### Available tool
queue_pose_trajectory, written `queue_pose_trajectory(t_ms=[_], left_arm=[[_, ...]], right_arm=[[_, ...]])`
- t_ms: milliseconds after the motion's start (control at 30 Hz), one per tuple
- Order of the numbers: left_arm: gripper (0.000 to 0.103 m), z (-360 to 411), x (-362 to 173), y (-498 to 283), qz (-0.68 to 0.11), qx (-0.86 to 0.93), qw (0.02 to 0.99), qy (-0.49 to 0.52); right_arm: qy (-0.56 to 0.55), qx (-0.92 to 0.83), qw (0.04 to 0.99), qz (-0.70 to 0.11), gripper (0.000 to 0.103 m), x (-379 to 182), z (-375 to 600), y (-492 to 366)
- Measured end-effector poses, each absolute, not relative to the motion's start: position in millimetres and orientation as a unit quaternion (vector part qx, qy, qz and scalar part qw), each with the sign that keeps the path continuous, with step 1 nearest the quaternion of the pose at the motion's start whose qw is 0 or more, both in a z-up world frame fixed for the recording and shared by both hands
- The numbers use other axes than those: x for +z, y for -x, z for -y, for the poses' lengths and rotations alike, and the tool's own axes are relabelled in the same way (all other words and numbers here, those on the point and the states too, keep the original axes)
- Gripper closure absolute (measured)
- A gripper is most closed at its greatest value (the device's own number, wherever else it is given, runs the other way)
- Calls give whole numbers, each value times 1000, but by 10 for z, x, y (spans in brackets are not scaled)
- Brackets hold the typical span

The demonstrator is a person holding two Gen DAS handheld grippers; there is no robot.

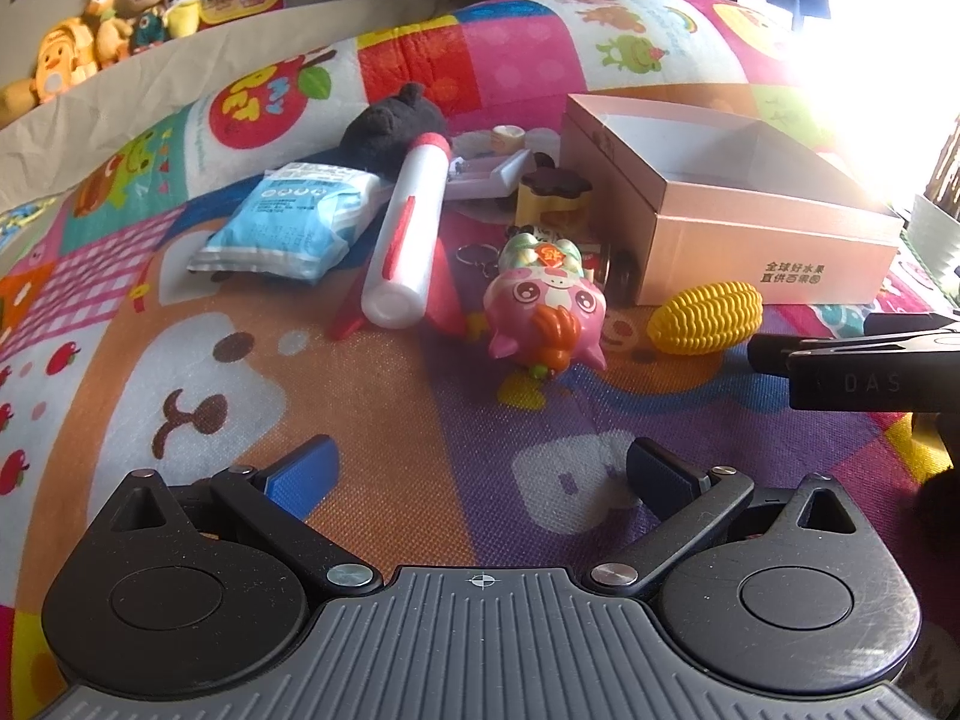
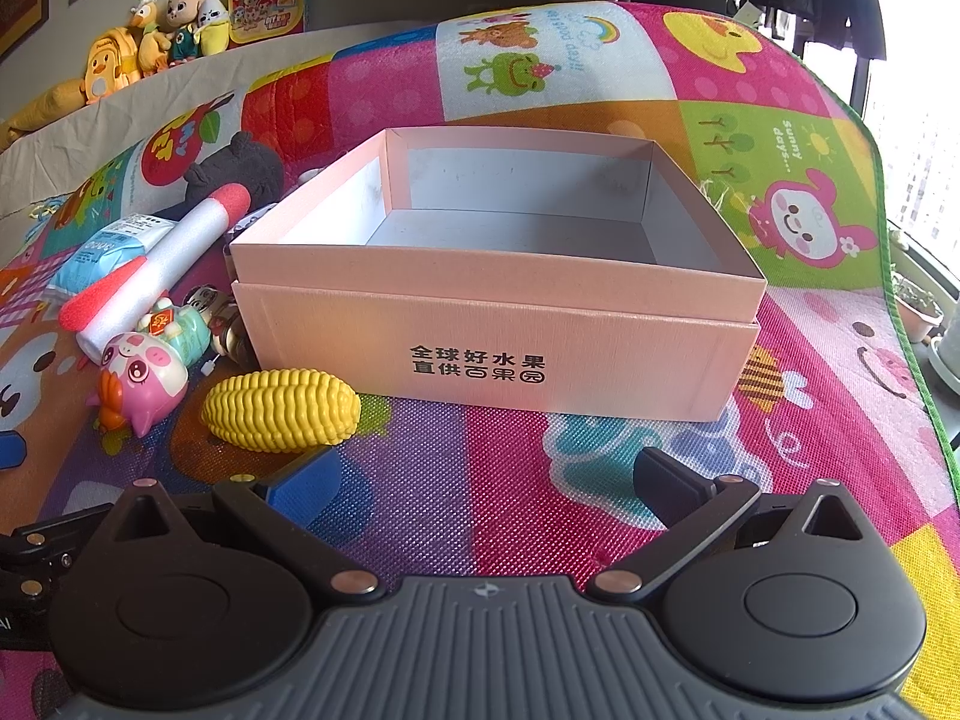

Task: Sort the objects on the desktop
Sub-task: 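Move the right tool toward the yellow toy corn while the left tool approaches the pink pig toy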

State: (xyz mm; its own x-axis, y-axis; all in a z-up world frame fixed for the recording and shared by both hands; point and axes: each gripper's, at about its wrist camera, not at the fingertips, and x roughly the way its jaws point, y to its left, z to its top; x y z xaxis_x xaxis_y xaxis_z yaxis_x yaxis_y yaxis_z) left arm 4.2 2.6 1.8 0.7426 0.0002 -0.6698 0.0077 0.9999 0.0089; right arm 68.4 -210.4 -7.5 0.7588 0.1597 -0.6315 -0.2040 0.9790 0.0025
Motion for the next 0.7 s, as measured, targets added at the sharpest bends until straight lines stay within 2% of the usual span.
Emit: queue_pose_trajectory(t_ms=[167,367,700], left_arm=[[0,-104,62,26,-349,-20,937,9],[0,-161,199,79,-293,-17,956,0],[0,-394,313,26,-288,-5,956,51]], right_arm=[[41,101,929,-355,0,-29,2115,-566],[42,109,924,-365,0,-19,2189,-356],[44,110,919,-377,0,21,2155,-396]])
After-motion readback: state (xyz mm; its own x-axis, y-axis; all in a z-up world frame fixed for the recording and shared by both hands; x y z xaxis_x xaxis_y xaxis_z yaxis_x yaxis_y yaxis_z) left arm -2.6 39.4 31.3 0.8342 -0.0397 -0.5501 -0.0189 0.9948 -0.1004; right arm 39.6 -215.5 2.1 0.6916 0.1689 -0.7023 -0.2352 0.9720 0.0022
